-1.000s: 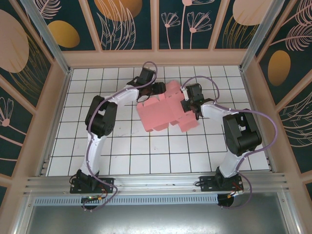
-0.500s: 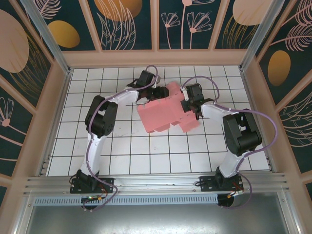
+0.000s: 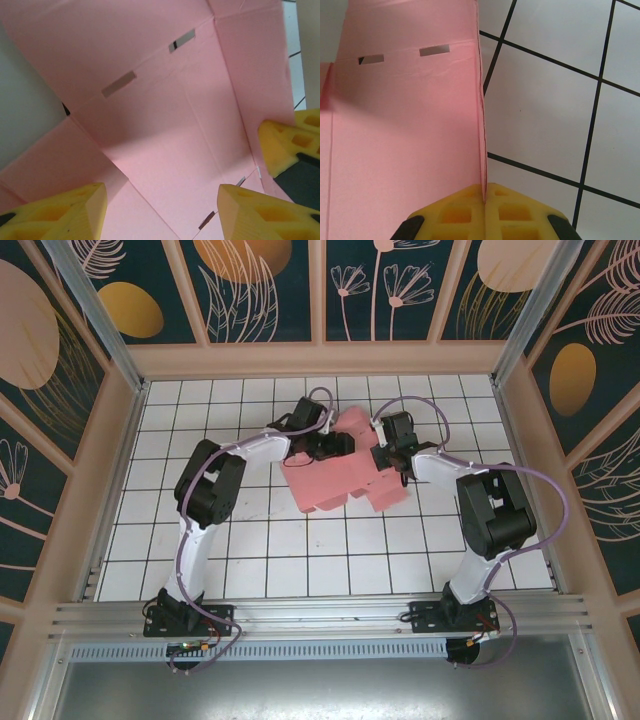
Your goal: Fold the paper box
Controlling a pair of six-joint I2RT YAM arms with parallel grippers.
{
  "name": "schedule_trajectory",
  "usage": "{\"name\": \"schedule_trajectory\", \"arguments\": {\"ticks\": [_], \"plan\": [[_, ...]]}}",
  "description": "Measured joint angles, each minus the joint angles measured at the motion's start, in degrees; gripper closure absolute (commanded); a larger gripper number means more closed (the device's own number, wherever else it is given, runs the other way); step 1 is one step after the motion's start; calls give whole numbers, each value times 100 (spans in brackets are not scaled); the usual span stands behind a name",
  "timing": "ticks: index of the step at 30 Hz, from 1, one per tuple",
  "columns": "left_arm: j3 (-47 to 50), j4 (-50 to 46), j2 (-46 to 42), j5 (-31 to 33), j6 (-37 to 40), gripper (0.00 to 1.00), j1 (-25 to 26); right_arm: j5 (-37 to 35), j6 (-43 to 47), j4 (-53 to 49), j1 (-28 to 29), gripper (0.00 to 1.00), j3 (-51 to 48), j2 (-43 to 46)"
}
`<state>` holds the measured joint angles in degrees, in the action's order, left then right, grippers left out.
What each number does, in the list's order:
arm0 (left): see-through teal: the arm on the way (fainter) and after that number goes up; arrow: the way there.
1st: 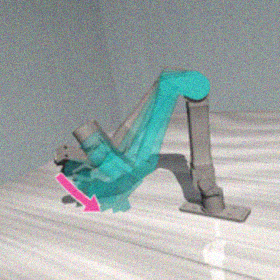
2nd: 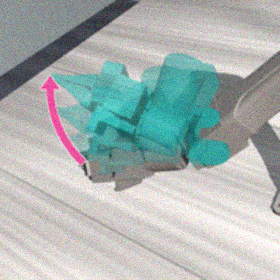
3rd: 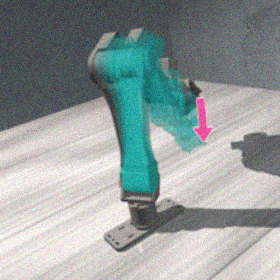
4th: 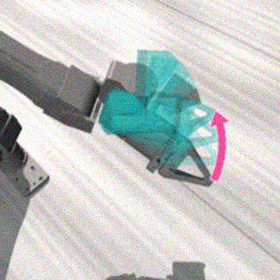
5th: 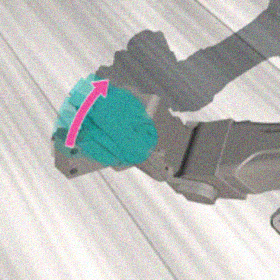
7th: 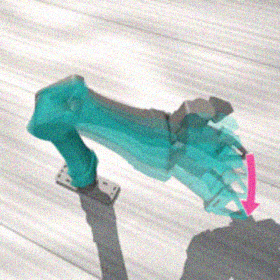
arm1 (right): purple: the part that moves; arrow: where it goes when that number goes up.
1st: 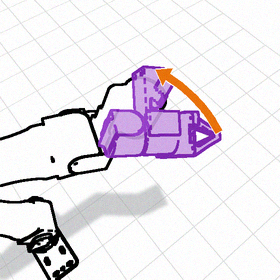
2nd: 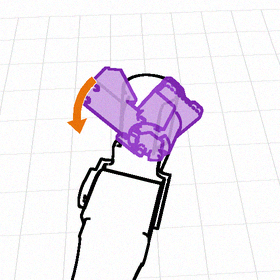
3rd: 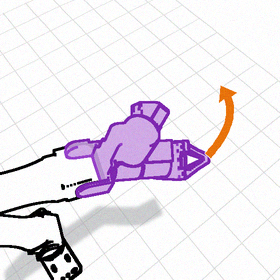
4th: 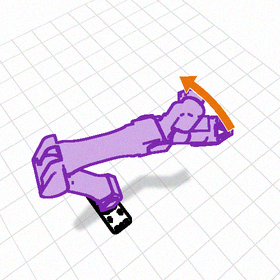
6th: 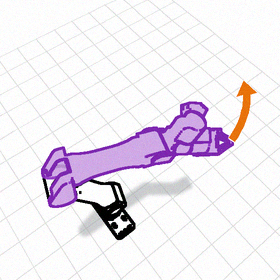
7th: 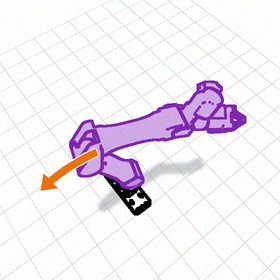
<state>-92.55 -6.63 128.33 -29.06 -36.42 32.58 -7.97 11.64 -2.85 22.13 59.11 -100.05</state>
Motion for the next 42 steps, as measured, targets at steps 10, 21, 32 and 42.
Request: {"name": "schedule_trajectory", "arguments": {"ticks": [10,21,32,42], "plan": [[-120,0,271,463,-323,41,28,13,-11,7,15,100,0,-4],[-13,160,-160,535,-634,43,33,28,-11,7,17,100,-2,-4],[-153,223,188,680,-1001,51,33,31,0,7,39,100,-68,17],[267,262,-225,1001,-1019,39,33,46,13,55,96,100,-157,76]]}}
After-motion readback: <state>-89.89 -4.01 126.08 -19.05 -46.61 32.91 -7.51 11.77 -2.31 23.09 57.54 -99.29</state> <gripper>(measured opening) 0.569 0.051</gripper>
